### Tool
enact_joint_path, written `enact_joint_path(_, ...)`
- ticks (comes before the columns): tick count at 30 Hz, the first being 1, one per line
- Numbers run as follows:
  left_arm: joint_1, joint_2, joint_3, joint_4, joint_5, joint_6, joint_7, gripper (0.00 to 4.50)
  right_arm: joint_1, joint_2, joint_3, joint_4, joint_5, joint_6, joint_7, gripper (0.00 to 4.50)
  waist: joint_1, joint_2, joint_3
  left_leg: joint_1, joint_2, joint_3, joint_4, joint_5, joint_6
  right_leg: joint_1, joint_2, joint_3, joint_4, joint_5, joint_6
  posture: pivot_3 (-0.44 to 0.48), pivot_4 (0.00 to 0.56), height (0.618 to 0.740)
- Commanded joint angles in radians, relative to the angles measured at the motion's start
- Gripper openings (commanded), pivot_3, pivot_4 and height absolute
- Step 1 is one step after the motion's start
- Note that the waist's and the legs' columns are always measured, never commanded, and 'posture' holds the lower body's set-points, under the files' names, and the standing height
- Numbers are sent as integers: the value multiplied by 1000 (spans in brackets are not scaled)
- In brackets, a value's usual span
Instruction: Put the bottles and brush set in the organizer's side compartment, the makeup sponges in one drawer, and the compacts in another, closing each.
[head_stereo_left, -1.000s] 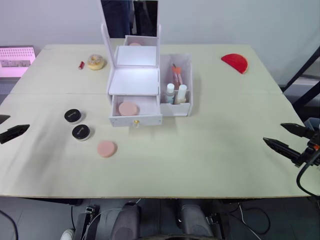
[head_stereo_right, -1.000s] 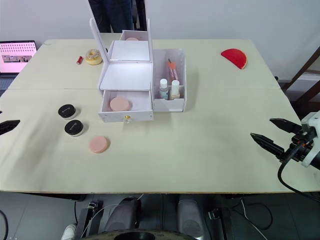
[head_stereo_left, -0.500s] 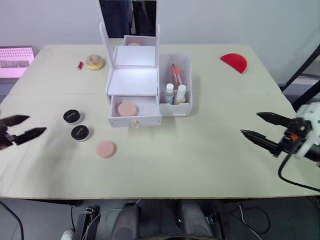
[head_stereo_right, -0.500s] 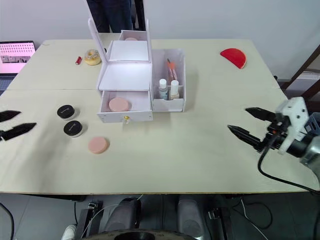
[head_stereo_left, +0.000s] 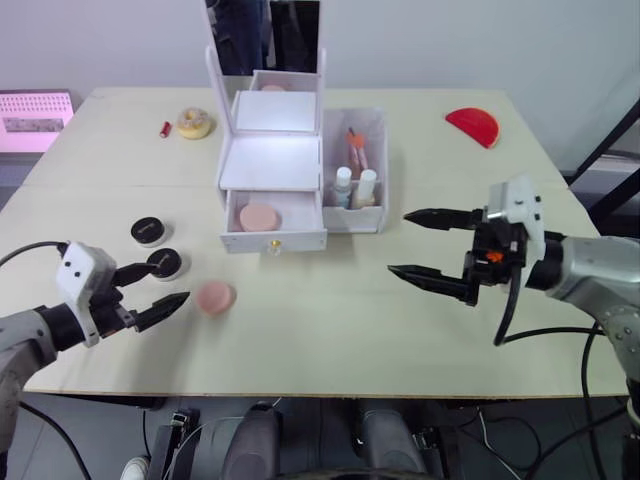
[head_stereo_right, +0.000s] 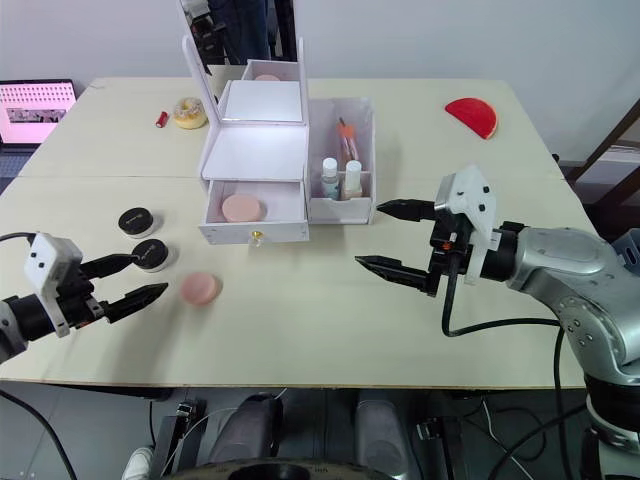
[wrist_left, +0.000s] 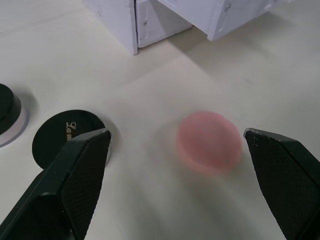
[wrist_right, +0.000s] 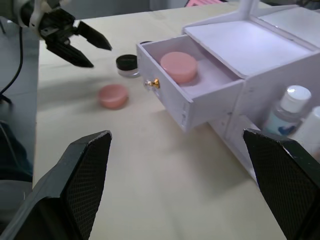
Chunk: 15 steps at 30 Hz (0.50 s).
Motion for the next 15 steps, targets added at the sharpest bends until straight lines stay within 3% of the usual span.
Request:
enact_joint_path(1, 8, -33, -99, -41, 82, -46, 71, 4477, -65, 17, 24, -17, 38, -1, 15, 4500, 0, -1, 0, 0, 0, 0, 0, 0, 0, 0, 0, 0, 0, 0, 0, 0, 150, 740)
enact_joint_path(7, -25, -97, -197, -53, 121, -49, 144, 4477, -110, 29, 54, -2, 32, 7, 8, 4500, 2, -1, 0, 0, 0, 0, 0, 0, 0, 0, 0, 0, 0, 0, 0, 0, 150, 740)
enact_joint_path(15, -92, -69, -282, -54, 182, 46, 214, 4477, -122, 32, 56, -5, 38, 18, -7, 4500, -2, -1, 0, 0, 0, -1, 0, 0, 0, 0, 1, 0, 1, 0, 0, 0, 150, 740)
